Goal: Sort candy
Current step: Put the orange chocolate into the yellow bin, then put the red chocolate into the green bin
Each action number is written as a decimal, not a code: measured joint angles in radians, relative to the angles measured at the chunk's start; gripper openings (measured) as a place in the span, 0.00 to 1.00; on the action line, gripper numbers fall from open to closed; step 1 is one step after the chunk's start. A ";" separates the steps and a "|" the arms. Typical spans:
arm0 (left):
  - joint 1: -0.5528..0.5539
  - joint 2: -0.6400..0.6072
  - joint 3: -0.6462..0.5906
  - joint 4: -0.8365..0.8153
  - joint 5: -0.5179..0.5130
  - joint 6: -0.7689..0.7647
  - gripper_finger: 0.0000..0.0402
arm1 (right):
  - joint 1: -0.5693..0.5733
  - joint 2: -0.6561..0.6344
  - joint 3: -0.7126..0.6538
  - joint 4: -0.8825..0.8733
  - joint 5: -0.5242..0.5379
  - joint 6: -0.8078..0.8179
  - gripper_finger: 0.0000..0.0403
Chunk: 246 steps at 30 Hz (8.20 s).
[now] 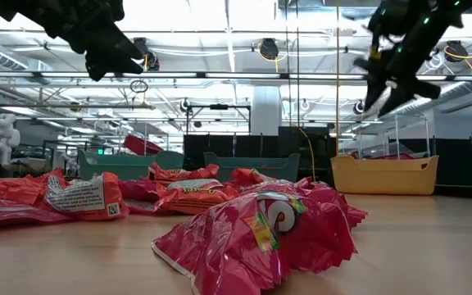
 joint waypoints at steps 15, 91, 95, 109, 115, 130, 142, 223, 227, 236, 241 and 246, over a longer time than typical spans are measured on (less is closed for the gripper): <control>0.000 0.000 0.000 -0.001 0.000 0.003 0.46 | 0.445 0.028 0.000 0.316 -0.004 0.212 0.42; 0.000 0.000 0.000 -0.034 0.000 0.001 0.46 | 0.675 0.743 0.644 -0.106 0.120 0.045 0.02; 0.000 0.000 0.000 -0.035 0.000 0.001 0.46 | 0.593 0.627 0.530 -0.111 0.119 0.037 0.02; 0.000 0.000 0.000 -0.035 0.000 0.001 0.46 | 0.172 0.227 0.118 -0.114 0.034 0.030 0.02; 0.000 0.000 0.000 -0.035 0.000 0.001 0.46 | 0.015 0.249 0.081 -0.105 0.034 -0.064 0.02; 0.000 0.000 0.000 -0.034 0.000 0.001 0.46 | -0.099 0.298 0.081 -0.082 0.034 -0.103 0.38; 0.000 0.000 0.000 -0.034 0.000 0.001 0.46 | -0.098 0.298 0.081 -0.085 0.010 -0.103 0.49; -0.111 0.387 0.000 0.018 0.042 0.108 0.46 | 0.043 0.297 0.082 -0.116 0.011 -0.017 0.49; -0.155 0.481 0.000 0.022 0.043 0.113 0.46 | 0.059 0.297 0.082 -0.117 0.012 -0.016 0.49; -0.202 0.633 0.000 0.113 0.014 0.115 0.45 | 0.082 0.297 0.082 -0.117 0.012 -0.015 0.49; -0.203 0.719 0.002 0.140 0.010 0.157 0.45 | 0.082 0.297 0.082 -0.124 0.012 -0.016 0.49; -0.203 0.806 0.006 0.238 0.007 0.191 0.45 | 0.082 0.297 0.082 -0.124 0.012 -0.019 0.49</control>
